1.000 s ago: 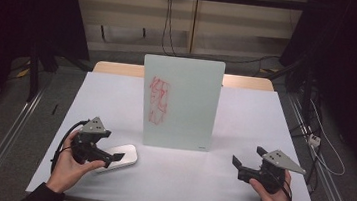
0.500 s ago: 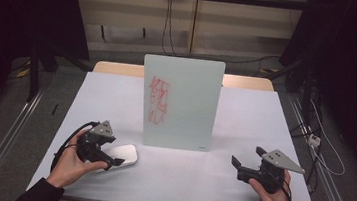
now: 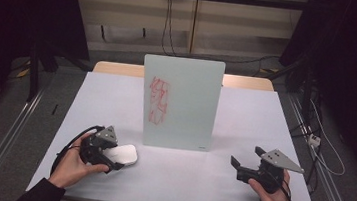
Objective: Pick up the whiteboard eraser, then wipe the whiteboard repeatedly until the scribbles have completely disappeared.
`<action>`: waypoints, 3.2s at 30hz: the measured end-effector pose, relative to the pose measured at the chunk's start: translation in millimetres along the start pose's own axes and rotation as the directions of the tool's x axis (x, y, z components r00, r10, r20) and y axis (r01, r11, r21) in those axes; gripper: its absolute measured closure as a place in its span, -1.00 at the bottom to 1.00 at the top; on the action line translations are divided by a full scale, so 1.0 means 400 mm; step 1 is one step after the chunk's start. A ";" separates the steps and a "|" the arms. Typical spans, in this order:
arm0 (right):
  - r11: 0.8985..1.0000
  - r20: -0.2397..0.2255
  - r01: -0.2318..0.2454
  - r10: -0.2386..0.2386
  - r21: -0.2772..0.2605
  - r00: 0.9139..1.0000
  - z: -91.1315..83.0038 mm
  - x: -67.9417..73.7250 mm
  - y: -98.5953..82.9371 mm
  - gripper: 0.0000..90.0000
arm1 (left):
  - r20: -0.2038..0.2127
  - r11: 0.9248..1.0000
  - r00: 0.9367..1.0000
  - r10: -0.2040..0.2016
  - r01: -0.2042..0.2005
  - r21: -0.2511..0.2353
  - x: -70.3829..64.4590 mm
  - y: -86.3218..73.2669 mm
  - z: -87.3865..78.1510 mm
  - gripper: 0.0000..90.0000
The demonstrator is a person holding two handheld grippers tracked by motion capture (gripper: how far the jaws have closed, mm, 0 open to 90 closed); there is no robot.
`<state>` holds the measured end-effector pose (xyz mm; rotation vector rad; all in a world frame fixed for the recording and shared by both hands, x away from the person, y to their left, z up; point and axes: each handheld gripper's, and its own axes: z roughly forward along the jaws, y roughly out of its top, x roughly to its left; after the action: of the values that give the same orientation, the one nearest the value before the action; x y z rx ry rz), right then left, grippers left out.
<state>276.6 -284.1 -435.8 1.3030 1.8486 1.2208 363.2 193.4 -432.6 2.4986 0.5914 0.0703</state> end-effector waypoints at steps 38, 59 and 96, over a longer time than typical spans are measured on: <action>1.000 0.003 -0.011 0.011 0.004 1.000 0.001 -0.002 0.000 -0.82 | -0.041 0.999 0.999 -0.032 0.031 -0.041 -0.003 -0.001 -0.010 -0.31; 1.000 0.002 -0.019 0.019 0.012 1.000 0.009 -0.002 0.001 -0.82 | -0.126 0.969 0.986 -0.107 0.075 -0.234 -0.014 -0.004 -0.057 -0.31; 1.000 -0.005 -0.027 0.027 0.007 1.000 0.004 -0.006 0.000 -0.80 | -0.166 0.878 0.964 -0.206 0.107 -0.466 -0.067 0.041 -0.095 -0.31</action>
<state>278.9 -285.7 -436.6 1.3342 1.8460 1.2340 339.0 189.5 -389.8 1.9920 0.7658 0.3736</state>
